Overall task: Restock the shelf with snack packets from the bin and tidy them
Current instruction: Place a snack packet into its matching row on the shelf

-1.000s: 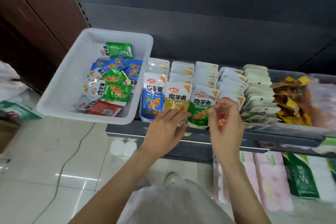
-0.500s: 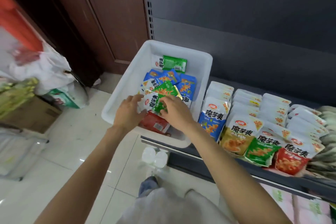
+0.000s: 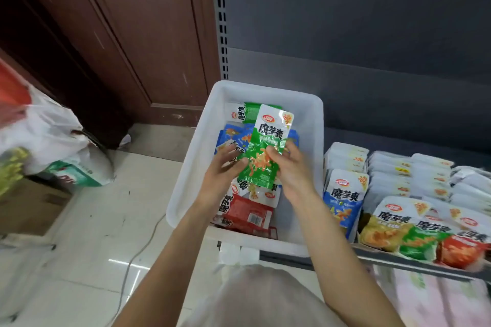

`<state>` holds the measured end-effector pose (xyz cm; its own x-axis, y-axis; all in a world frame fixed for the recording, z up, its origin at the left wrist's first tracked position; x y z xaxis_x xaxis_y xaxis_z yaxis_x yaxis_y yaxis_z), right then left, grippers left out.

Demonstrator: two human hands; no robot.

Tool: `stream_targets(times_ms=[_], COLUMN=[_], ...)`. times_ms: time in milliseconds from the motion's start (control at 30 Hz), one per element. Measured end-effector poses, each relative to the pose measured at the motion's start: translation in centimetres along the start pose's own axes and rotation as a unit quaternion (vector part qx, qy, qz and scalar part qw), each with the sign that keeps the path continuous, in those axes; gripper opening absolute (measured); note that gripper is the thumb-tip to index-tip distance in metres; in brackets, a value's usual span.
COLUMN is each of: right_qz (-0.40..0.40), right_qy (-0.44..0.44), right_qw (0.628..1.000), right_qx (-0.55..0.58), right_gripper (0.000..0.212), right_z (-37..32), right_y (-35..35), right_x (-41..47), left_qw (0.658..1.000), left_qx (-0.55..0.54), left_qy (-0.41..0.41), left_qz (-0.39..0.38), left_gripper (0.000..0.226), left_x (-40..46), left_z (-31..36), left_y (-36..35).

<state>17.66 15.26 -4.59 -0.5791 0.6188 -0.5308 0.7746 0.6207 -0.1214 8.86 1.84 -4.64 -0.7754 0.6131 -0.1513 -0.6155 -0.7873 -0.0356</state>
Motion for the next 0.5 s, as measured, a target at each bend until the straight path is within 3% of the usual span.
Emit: stream_targets(times_ms=[33, 133, 233, 433, 500], right_qz=[-0.025, -0.044, 0.009, 0.102, 0.156], right_qy=[-0.015, -0.002, 0.053, 0.179, 0.212], right_qw=[0.997, 0.992, 0.992, 0.978, 0.964], right_qx=[0.065, 0.117, 0.114, 0.044, 0.036], right_gripper=[0.033, 0.025, 0.023, 0.032, 0.030], right_z=[-0.2, -1.3, -2.6, -5.5, -5.6], right_y=[0.0, 1.1, 4.2, 14.0, 18.4], right_x=[-1.0, -4.1, -6.9, -15.2, -18.3], left_qw=[1.000, 0.995, 0.978, 0.932, 0.908], left_qx=[-0.016, -0.006, 0.078, 0.058, 0.104], left_qy=[-0.011, -0.077, -0.153, -0.210, -0.243], left_qz=[-0.023, -0.068, -0.115, -0.288, -0.327], left_gripper=[0.043, 0.030, 0.026, 0.032, 0.034], left_x=[-0.3, -1.0, -2.2, -7.0, -8.5], left_z=[0.7, 3.4, 6.6, 9.6, 8.9], left_y=[-0.5, -1.9, -4.3, -12.6, -15.8])
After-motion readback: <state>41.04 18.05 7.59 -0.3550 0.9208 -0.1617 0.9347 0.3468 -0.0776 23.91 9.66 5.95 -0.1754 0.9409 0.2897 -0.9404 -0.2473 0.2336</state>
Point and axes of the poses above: each hand's wrist, its own x-axis towards the middle knuckle, its own y-axis out of the back of the hand, z = x × y, the point moved 7 cm from there along x, towards the middle knuckle, and after that the axes turned 10 degrees about -y, right-handed, at the moved point
